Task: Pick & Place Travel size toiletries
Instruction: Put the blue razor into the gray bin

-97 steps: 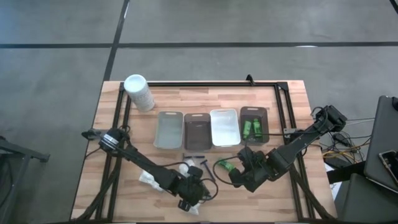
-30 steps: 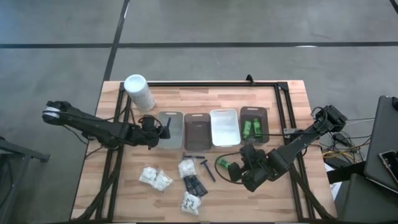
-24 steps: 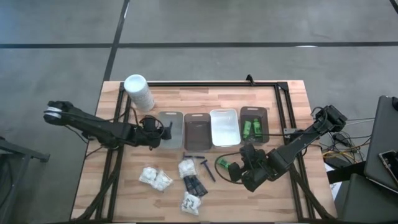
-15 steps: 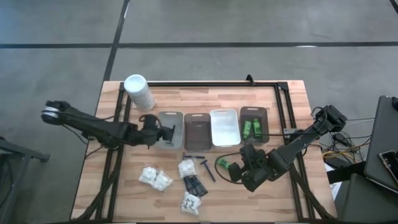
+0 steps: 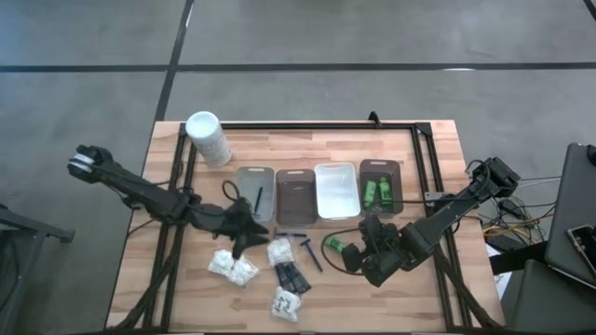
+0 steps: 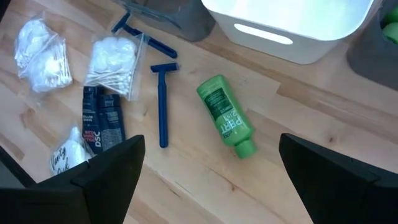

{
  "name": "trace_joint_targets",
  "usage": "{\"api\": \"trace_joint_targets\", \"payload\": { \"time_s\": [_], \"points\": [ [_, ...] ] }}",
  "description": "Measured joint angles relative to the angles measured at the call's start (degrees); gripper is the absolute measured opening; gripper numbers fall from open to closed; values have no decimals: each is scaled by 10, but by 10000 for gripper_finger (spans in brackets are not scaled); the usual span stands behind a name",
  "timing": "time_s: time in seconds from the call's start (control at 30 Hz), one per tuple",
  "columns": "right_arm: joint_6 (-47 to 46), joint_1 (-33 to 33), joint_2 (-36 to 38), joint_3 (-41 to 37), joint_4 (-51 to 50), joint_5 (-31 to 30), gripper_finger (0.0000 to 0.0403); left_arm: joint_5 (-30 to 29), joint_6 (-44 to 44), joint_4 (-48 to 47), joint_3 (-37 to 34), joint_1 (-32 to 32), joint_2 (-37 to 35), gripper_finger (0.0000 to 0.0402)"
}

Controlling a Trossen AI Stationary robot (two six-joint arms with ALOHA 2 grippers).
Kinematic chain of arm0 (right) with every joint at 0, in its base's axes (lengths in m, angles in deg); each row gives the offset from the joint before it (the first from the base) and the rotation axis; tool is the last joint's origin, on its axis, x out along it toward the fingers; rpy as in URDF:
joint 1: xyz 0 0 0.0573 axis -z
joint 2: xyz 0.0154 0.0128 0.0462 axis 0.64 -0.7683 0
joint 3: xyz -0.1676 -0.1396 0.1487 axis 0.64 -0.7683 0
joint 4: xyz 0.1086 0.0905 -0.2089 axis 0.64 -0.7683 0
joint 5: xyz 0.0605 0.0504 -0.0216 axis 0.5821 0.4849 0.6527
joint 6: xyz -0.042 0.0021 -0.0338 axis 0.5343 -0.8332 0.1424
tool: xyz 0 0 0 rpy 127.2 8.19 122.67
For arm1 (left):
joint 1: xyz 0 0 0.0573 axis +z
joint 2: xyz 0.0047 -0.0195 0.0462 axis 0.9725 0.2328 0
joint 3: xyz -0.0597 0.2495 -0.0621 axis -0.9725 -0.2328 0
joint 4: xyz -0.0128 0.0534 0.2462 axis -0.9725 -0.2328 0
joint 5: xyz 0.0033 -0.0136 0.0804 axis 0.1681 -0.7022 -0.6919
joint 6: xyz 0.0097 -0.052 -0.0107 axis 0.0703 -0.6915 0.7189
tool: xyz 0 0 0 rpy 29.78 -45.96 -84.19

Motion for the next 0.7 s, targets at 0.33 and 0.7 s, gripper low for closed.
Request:
{"api": "trace_joint_targets", "payload": {
  "time_s": [0.33,0.7],
  "points": [
    [1,-3,-7,-5,55,75,368,1,167,-77,130,-50,126,147],
    [1,-2,-6,-6,48,74,368,0,579,-200,328,-36,323,147]
  ]
}}
